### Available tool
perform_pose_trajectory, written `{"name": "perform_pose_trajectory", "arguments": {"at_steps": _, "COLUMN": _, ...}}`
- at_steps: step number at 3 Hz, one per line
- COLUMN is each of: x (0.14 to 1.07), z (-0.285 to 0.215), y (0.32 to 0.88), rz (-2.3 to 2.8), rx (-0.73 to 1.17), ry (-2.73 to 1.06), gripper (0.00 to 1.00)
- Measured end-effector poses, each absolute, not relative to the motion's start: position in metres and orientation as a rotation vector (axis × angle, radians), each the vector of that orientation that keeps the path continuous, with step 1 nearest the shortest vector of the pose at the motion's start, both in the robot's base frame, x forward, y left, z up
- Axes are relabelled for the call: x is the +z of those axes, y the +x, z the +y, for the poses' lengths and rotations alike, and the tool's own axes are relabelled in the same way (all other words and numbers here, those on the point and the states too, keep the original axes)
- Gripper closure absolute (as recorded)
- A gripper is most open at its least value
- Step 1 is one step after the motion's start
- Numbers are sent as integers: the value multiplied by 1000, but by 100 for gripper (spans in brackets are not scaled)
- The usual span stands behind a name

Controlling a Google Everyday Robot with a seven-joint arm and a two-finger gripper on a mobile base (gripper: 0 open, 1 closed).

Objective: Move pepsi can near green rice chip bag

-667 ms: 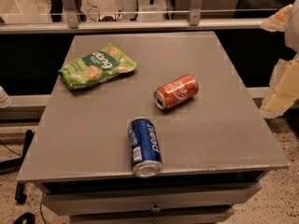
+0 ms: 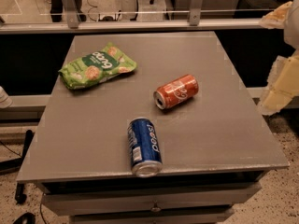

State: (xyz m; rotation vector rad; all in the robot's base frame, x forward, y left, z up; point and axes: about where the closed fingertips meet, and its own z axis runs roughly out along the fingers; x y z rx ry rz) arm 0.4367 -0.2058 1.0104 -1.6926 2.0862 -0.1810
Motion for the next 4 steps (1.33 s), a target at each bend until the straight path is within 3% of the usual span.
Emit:
{"name": "perform_pose_trajectory", "arguments": {"at_steps": 2, "x": 993, "z": -118, "y": 454, "rz": 2087, "rx": 87, "ry": -1573, "gripper": 0}}
{"name": "perform_pose_trajectory", "arguments": {"at_steps": 4, "x": 953, "z": -64, "y": 435, "rz": 2328, "rx": 282, "ry": -1324, "gripper": 0}}
